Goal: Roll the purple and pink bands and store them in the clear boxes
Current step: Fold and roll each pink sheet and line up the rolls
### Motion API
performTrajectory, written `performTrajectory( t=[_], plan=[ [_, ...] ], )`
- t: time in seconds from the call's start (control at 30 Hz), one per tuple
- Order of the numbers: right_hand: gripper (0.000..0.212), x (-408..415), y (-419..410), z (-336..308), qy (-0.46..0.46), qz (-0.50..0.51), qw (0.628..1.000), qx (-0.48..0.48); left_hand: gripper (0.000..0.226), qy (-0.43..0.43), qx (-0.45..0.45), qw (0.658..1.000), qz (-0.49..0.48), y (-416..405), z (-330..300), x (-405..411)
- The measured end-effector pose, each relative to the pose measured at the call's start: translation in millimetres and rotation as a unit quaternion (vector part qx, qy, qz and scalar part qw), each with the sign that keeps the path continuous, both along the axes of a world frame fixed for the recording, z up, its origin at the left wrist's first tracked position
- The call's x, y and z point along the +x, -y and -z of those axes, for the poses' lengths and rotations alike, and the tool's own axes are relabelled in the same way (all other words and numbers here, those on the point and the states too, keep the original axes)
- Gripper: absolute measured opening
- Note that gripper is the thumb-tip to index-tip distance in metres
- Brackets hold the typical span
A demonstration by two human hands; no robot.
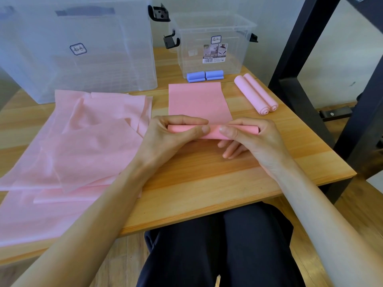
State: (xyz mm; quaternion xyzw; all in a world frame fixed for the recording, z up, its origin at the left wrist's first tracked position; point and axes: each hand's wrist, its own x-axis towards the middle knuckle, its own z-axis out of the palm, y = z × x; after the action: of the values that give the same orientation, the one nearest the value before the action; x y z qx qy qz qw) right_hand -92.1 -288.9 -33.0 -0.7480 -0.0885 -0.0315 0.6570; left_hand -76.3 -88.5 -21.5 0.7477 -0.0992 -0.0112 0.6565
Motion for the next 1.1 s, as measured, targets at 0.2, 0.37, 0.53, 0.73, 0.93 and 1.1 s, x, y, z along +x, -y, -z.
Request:
performTrajectory(
  t=[0.2,0.37,0.53,0.73,0.93,1.1],
  plan=[
    [0.024,-0.3,-1.1,-1.6,0.011,-0.010,1.000,0.008,0.010,-0.054,-0.034,0.998,-0.003,1.0,0.2,0.9],
    [0.021,0.3,-0.9,-0.5,0.015,-0.006,1.000,0.005,0.015,-0.019,-0.013,1.000,-0.012,-0.4,1.9,2.4],
    [0.024,0.4,0.0,-0.2,-0.005,-0.005,1.000,0.001,0.017,0.018,-0.007,1.000,0.013,-1.1,2.1,1.3],
    [0.034,-1.9,-1.1,-2.7,0.004,-0.022,1.000,0.013,0.022,-0.025,-0.021,0.999,-0.008,-1.3,3.0,4.1],
    [0.023,-1.8,-0.4,-2.3,0.004,-0.013,1.000,0.020,0.021,-0.003,-0.042,0.999,0.008,-0.6,1.3,0.5],
    [0.026,-2.0,-0.3,-2.7,-0.001,-0.010,1.000,0.025,0.023,0.025,-0.041,0.998,0.028,-1.5,0.7,0.1]
  ],
)
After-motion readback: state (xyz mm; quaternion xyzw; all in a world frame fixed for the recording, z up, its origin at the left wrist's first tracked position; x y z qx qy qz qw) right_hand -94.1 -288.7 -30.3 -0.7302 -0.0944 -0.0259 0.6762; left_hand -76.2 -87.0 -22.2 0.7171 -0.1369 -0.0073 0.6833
